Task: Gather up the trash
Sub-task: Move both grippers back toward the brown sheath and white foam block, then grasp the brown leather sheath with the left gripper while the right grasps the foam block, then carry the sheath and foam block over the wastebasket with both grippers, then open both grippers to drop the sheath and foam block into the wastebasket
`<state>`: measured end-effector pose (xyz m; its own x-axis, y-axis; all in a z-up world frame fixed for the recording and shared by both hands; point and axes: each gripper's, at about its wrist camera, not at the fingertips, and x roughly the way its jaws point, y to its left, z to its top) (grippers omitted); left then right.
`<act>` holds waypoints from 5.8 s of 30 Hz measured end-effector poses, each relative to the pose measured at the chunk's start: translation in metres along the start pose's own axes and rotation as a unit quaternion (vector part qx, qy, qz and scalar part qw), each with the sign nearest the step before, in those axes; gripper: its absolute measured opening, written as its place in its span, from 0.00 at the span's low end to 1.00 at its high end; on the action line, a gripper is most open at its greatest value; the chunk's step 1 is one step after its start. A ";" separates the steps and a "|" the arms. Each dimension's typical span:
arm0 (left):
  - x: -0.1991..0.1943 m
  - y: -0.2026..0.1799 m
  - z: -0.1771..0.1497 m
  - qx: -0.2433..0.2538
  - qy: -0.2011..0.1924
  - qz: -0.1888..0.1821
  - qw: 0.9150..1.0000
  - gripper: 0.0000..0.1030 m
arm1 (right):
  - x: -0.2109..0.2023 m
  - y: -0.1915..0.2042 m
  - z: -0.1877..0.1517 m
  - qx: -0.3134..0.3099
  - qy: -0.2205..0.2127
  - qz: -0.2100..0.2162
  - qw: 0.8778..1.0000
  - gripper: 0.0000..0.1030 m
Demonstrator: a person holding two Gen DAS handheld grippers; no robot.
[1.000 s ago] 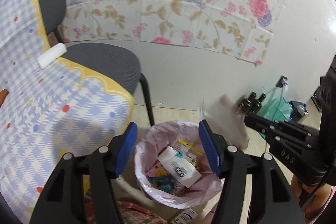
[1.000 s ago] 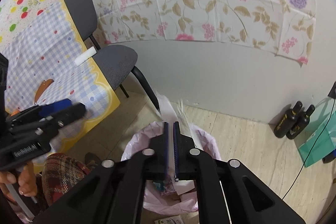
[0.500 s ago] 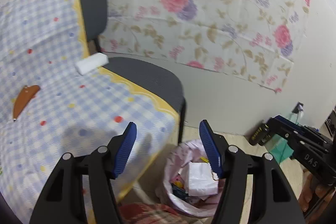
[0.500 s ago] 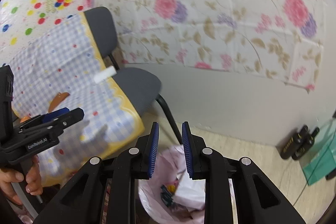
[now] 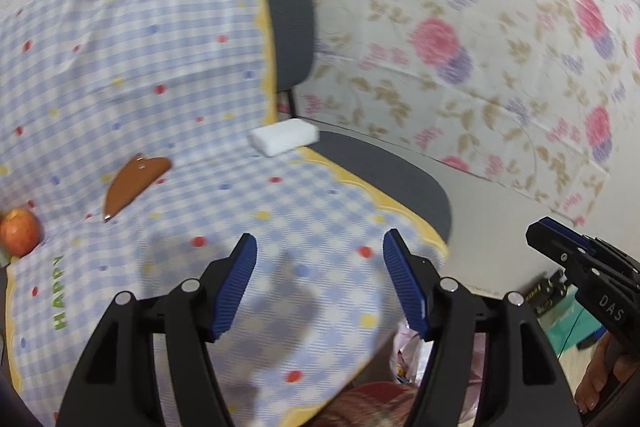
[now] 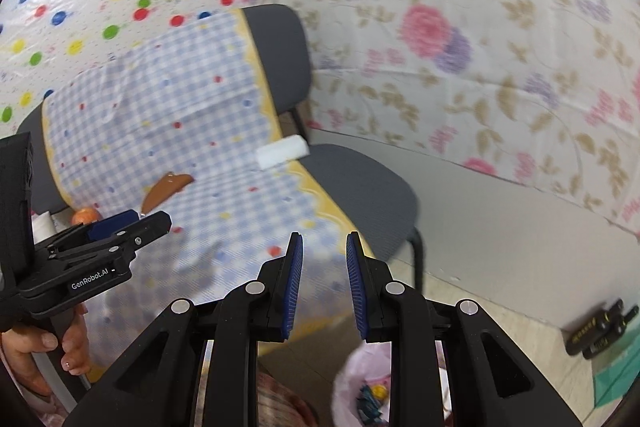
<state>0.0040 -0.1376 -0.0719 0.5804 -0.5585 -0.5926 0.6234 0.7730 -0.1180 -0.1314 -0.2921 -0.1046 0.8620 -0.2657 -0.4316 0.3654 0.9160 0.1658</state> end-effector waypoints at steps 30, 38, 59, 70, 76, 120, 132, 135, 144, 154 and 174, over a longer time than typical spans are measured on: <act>0.049 0.208 0.052 -0.090 0.007 0.150 0.985 0.73 | 0.169 0.126 0.107 -0.070 0.002 0.075 0.995 0.34; 0.113 0.242 0.052 -0.098 0.070 0.146 0.982 0.75 | 0.235 0.113 0.118 -0.053 0.015 0.031 0.998 0.50; 0.179 0.272 0.051 -0.110 0.180 0.072 0.975 0.32 | 0.257 0.097 0.100 -0.039 0.054 0.041 0.997 0.52; 0.102 0.216 0.050 -0.079 0.078 0.066 0.992 0.08 | 0.240 0.077 0.088 -0.035 0.059 0.029 0.997 0.57; 0.091 0.192 0.069 -0.067 0.026 0.093 0.993 0.08 | 0.266 0.080 0.087 -0.045 0.081 0.022 0.995 0.59; 0.047 0.105 0.037 -0.051 0.015 0.070 0.996 0.08 | 0.147 0.094 0.062 -0.096 0.055 0.067 0.992 0.08; -0.015 0.040 0.017 -0.009 -0.012 0.060 0.998 0.08 | 0.036 0.054 0.032 -0.072 0.011 0.047 0.996 0.08; -0.027 0.024 0.014 0.000 -0.017 0.052 0.998 0.08 | 0.015 0.044 0.025 -0.068 0.003 0.036 0.997 0.08; -0.045 -0.041 -0.017 0.041 -0.014 0.000 0.999 0.08 | -0.050 0.006 -0.004 -0.055 -0.019 -0.018 0.998 0.08; -0.023 -0.119 -0.067 0.095 0.025 -0.089 0.991 0.08 | -0.083 -0.054 -0.064 -0.021 0.016 -0.093 0.995 0.08; 0.043 -0.183 -0.096 0.143 0.105 -0.144 0.974 0.09 | -0.049 -0.112 -0.117 0.032 0.090 -0.107 0.990 0.14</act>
<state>-0.1355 -0.2740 -0.1525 0.2588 -0.6419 -0.7218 0.8818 0.4621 -0.0947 -0.2555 -0.3467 -0.2060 0.6876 -0.3882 -0.6137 0.5594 0.8220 0.1067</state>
